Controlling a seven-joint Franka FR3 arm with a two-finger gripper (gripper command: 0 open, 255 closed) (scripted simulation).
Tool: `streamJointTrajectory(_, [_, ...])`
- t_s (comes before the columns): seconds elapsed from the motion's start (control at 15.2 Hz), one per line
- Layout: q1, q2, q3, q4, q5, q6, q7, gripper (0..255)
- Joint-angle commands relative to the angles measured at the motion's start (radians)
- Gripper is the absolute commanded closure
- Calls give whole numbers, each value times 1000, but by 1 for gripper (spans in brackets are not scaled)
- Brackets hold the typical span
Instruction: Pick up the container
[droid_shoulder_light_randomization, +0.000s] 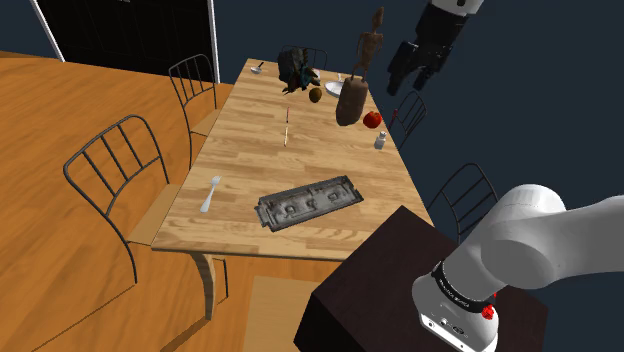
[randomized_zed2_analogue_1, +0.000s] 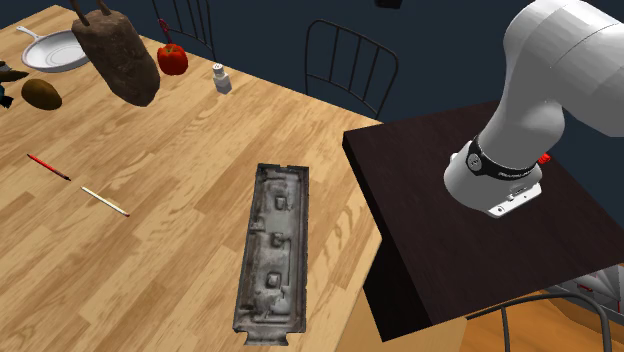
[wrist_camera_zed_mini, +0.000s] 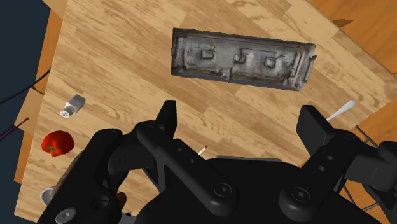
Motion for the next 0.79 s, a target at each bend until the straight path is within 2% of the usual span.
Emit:
streamJointTrajectory(0.0, [0,0,0,0,0,0,0,0])
streamJointTrajectory(0.73, [104,250,-129,-125,-34,361,-358,0])
